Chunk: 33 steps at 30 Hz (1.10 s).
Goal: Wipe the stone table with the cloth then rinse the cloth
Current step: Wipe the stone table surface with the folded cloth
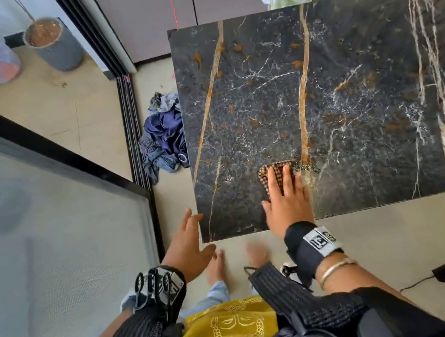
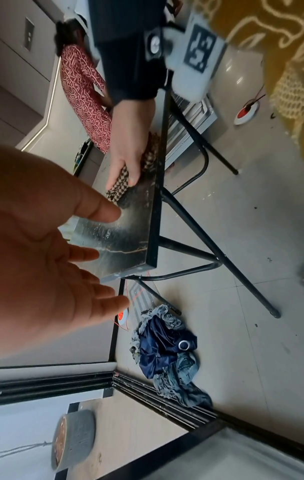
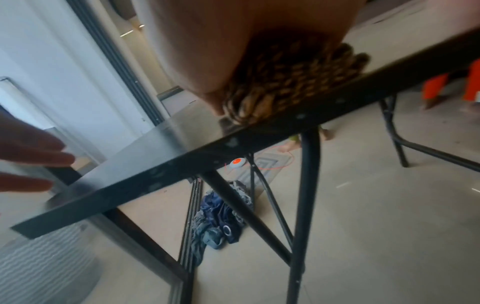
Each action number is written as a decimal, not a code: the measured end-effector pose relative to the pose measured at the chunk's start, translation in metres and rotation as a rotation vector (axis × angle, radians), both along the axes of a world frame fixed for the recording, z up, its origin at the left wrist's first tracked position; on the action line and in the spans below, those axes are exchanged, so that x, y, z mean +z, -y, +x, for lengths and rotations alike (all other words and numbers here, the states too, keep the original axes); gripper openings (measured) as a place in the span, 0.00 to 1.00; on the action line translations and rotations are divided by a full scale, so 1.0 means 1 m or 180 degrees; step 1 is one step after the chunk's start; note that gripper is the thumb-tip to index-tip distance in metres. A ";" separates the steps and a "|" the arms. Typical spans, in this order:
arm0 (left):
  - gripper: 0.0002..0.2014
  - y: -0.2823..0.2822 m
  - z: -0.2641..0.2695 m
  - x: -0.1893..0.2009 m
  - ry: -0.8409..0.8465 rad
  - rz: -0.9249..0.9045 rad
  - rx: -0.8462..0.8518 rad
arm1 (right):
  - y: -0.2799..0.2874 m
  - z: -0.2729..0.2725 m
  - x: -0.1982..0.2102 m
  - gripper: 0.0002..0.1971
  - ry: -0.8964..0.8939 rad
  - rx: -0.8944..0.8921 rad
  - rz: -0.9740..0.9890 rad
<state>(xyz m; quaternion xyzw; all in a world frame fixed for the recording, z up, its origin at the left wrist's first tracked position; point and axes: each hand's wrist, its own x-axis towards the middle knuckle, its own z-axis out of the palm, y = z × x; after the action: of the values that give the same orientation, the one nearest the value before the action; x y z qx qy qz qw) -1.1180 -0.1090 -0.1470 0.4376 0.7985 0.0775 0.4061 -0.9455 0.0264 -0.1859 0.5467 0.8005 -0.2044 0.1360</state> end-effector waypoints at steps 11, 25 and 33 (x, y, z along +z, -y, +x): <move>0.31 0.005 -0.024 0.008 -0.0151 0.0160 0.0270 | 0.041 -0.101 -0.006 0.38 -0.0174 0.2170 -0.0173; 0.27 0.015 -0.025 0.015 -0.0118 0.0148 0.0444 | -0.018 -0.113 -0.008 0.38 -0.0224 0.1372 -0.0133; 0.26 0.004 -0.020 0.015 -0.0087 0.0093 0.0316 | 0.000 -0.047 -0.018 0.42 -0.0362 0.1616 -0.0070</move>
<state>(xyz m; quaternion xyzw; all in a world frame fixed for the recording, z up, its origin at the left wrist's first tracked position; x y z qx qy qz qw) -1.1376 -0.1131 -0.1323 0.4044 0.8235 0.1032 0.3843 -0.9922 0.0263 -0.2044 0.3144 0.9162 -0.2027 0.1437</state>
